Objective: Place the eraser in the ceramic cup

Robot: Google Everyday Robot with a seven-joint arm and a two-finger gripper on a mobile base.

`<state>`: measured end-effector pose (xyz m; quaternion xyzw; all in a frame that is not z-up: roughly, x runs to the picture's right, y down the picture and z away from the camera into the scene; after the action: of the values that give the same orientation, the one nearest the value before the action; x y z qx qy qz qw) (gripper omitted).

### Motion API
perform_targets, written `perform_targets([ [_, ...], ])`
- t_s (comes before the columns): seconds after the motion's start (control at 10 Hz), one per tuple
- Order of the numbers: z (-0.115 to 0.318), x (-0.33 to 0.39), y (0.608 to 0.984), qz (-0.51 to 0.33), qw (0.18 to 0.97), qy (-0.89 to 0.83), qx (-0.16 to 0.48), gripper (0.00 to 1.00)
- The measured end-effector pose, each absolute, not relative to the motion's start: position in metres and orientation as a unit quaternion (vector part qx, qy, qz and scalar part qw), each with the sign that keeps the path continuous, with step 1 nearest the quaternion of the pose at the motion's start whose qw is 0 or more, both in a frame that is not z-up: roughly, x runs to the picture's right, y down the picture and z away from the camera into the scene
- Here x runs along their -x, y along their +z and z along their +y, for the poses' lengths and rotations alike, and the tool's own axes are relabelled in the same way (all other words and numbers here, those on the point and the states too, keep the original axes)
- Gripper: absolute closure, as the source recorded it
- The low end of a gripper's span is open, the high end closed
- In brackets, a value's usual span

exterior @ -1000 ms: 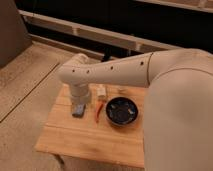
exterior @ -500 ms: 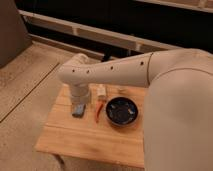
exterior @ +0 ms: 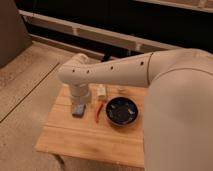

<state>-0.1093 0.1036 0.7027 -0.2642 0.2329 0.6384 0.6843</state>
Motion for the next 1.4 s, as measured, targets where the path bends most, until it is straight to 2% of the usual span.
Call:
perform_targets([
  [1.0,0.098,0.109,0.703,0.226,0.688,0.641,0.254,0.35],
  [1.1,0.086,0.110,0.706,0.206,0.692,0.650,0.238,0.35],
  [1.4,0.012,0.117,0.713,0.078,0.706,0.681,0.176,0.35],
])
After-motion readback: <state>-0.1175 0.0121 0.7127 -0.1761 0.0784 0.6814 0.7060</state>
